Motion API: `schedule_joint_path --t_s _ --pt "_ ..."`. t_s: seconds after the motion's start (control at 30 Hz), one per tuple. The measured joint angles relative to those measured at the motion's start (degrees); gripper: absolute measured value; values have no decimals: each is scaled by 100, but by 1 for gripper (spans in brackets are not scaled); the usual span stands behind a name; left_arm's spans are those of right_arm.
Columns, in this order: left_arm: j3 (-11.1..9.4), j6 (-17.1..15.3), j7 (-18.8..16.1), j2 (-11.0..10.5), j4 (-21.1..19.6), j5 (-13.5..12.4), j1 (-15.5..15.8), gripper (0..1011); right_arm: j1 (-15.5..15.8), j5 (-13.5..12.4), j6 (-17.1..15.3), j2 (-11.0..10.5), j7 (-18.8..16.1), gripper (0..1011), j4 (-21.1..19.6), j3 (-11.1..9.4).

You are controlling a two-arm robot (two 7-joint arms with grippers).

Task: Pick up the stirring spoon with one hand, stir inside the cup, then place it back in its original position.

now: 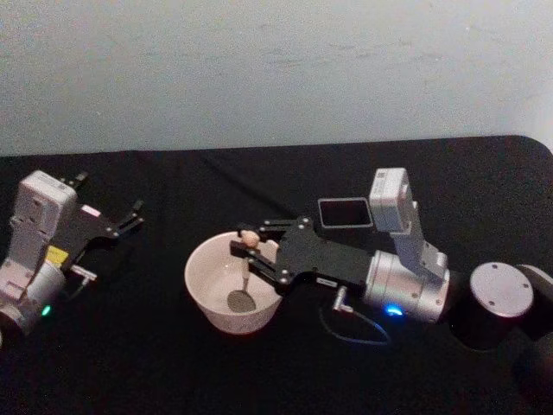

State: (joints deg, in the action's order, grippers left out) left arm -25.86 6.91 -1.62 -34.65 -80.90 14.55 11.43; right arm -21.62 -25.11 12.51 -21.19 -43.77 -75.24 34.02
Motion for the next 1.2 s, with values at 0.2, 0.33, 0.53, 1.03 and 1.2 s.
schedule_joint_path --t_s 0.2,0.33,0.53,1.03,1.2 --pt "0 0 0 0 0 0 0 1001 -129 -3 -10 180 20 214 170 114" --pt "0 0 0 0 0 0 0 1001 -249 31 -2 331 101 214 373 153" --pt "0 0 0 0 0 0 0 1002 -423 100 70 537 255 214 697 137" --pt "0 0 0 0 0 0 0 1002 -512 222 130 555 367 214 918 -14" --pt "0 0 0 0 0 0 0 1002 -492 242 130 535 381 214 902 -52"
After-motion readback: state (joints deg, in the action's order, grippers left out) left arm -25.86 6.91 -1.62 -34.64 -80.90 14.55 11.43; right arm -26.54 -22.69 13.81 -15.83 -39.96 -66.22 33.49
